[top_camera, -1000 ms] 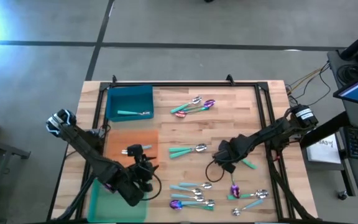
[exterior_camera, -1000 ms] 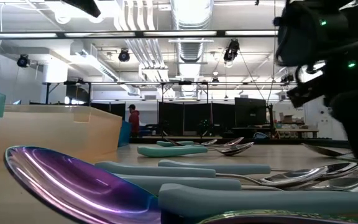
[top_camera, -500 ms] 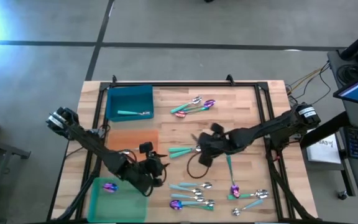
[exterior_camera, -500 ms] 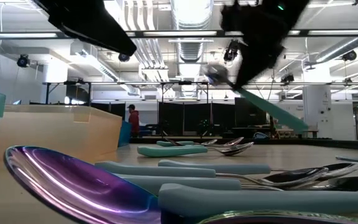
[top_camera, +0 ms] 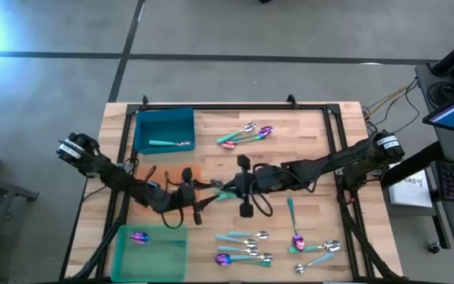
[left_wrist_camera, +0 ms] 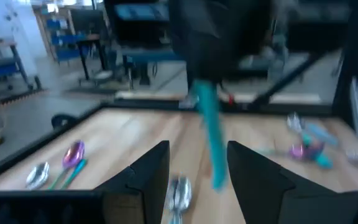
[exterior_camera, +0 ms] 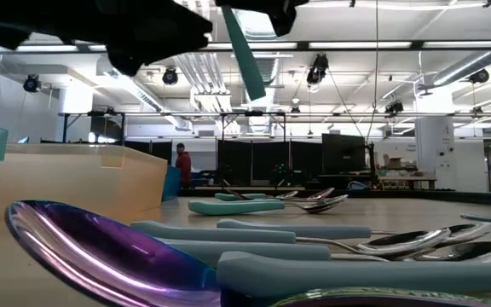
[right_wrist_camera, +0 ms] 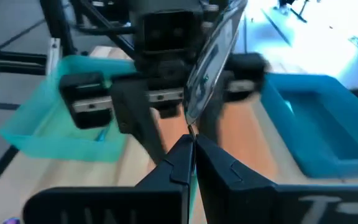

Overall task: Sort silverware by color (type)
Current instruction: Put the green spoon into the blue bin

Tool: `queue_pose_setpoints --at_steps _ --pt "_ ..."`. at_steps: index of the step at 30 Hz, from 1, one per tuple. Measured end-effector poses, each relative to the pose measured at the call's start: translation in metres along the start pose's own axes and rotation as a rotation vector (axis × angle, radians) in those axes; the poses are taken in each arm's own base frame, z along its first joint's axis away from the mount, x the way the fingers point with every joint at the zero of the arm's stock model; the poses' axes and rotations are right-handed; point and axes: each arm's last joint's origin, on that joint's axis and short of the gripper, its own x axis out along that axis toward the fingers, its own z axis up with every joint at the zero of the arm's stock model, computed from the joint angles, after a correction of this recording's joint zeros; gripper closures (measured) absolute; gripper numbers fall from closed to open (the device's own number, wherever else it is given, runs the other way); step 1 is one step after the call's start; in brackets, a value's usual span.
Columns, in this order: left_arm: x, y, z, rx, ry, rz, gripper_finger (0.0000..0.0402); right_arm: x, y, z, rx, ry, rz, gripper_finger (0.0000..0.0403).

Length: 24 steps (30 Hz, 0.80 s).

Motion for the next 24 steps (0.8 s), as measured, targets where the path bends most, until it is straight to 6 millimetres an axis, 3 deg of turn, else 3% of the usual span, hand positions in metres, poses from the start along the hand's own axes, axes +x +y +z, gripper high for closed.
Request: queue_pose_setpoints --at_steps 4,13,24 --pt "0.001 -0.001 0.003 -0.024 -0.084 -0.141 0.0256 0.006 0.001 -0.001 -0.062 -0.029 0.001 0.0394" --pt "0.012 -0.003 0.004 0.008 -0.081 -0.099 0.0256 0.011 0.002 -0.002 -0.124 -0.052 0.026 0.0394" --pt "0.007 -0.004 0.002 -0.026 -0.07 -0.042 0.0256 0.008 0.001 0.002 -0.132 -0.075 0.002 0.0394"
